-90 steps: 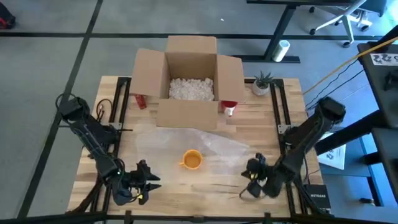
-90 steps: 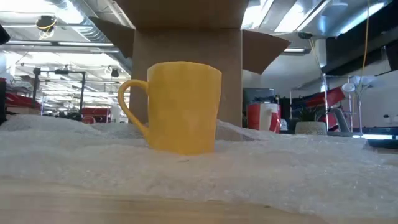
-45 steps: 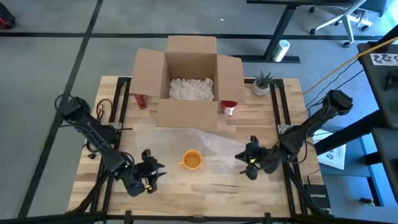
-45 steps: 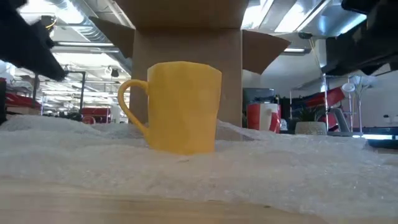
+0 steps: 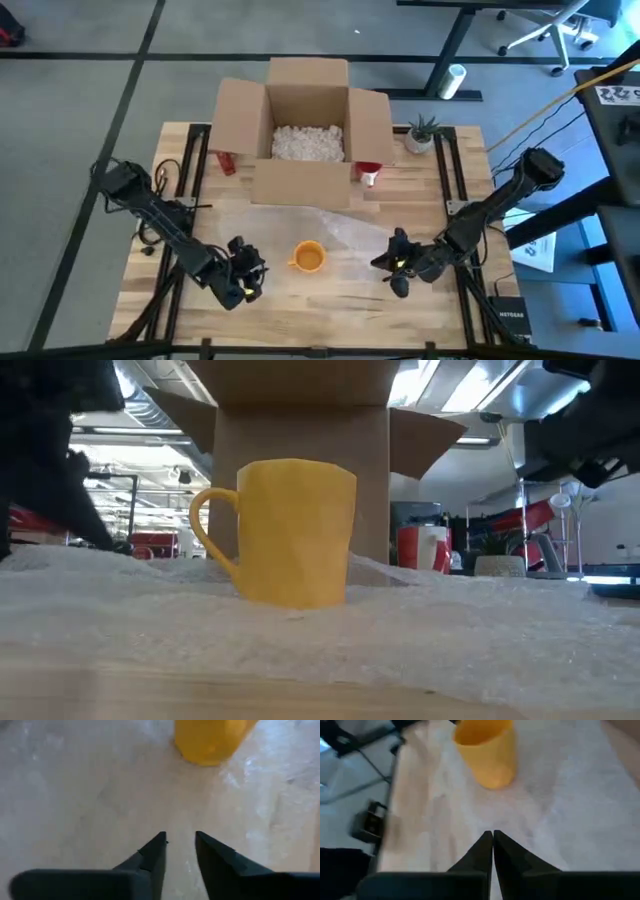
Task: Wrap mug
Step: Wrap the yellow mug with bubble wrap
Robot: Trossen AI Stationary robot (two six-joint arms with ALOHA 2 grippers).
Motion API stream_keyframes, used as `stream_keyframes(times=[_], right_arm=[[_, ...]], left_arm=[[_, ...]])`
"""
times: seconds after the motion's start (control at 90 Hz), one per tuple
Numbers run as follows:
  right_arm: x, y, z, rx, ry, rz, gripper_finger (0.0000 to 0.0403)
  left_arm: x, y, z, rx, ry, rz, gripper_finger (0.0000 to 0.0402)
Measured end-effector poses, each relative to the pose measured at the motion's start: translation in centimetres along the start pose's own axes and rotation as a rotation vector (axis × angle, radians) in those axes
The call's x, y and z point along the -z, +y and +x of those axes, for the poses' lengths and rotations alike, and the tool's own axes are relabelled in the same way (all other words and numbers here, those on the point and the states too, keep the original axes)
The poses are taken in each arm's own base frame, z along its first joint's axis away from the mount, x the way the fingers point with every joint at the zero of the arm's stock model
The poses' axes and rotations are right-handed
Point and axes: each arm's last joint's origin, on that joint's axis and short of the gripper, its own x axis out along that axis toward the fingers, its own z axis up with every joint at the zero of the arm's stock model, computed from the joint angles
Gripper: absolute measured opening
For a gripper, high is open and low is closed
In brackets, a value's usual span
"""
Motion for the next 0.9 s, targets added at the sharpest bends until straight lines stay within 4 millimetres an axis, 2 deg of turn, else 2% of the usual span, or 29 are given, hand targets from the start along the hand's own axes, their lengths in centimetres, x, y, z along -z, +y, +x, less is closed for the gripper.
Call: stream_keyframes(times=[0.067,0.133,0.444,0.711,0.9], right_arm=[[0.0,0.1,0.0,-0.009,-0.002,0.005,0.0],[-0.1,0.1,0.0,-0.012,-0.005,0.007,0.0],[0.3,-0.3,0.0,0.035,0.025,0.007,0.0],[0.2,-0.2,0.0,0.022,0.022,0.018,0.0],[0.3,-0.2,0.0,0.014,0.031,0.018,0.0]], left_arm=[[0.2,-0.2,0.4,0.0,0.0,0.001,0.002],[0.4,-0.3,0.6,0.005,-0.002,-0.004,0.0007],[0.5,-1.2,0.8,0.099,0.06,-0.051,0.0],[1.8,-1.3,2.2,0.066,0.12,-0.076,0.0],[2.2,-2.2,2.9,0.133,0.132,-0.114,0.0]])
